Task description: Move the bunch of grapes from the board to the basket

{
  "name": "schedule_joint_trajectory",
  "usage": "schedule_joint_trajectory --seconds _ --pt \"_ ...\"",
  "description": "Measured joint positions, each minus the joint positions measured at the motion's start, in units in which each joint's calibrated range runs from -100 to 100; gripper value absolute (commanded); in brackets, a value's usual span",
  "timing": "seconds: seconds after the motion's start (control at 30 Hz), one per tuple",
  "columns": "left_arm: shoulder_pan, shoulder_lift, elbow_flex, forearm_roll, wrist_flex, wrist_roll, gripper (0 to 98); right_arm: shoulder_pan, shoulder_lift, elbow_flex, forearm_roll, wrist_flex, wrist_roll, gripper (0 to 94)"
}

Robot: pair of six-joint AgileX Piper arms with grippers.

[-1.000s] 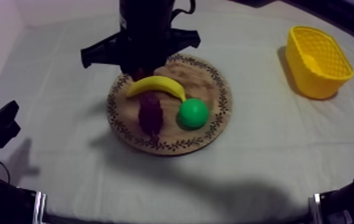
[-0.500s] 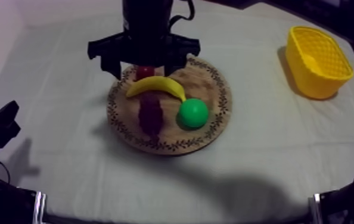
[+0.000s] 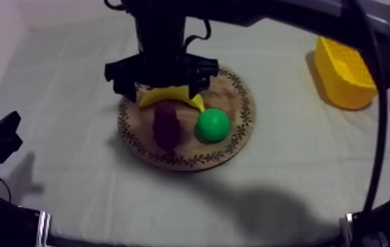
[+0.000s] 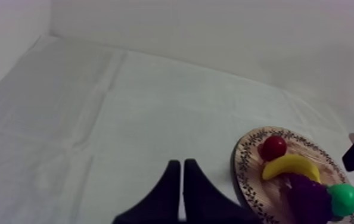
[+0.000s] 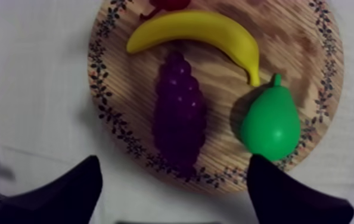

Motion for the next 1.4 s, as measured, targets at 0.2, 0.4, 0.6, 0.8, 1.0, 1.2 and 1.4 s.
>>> schedule_joint_trajectory --seconds 0.2,0.4,0.6,0.8,1.0,1.2,1.4 --pt "0.00 0.00 0.00 0.00 0.00 0.00 0.1 1.03 3.87 0.12 -1.17 -2.28 0.92 73.2" --pt "0.00 0.00 0.00 0.00 0.00 0.00 0.1 2.72 8.44 0.17 -3.02 -5.53 2.72 73.8" --pt "0.00 0.00 0.00 0.00 0.00 0.00 0.1 3.33 12.04 -0.75 -5.43 -7.46 4.69 74.0" --pt "0.00 0.00 0.00 0.00 0.00 0.00 0.1 3.32 14.87 -2.72 -6.91 -7.87 6.22 71.9" --pt "0.00 0.00 0.00 0.00 0.00 0.00 0.1 3.43 17.41 -4.56 -7.99 -8.04 6.72 57.4" --pt "0.00 0.00 0.00 0.00 0.00 0.00 0.1 3.90 18.22 -5.24 -8.21 -8.32 7.14 30.3" --pt "0.00 0.00 0.00 0.00 0.00 0.03 0.1 4.18 17.47 -4.52 -8.86 -9.58 7.39 23.5"
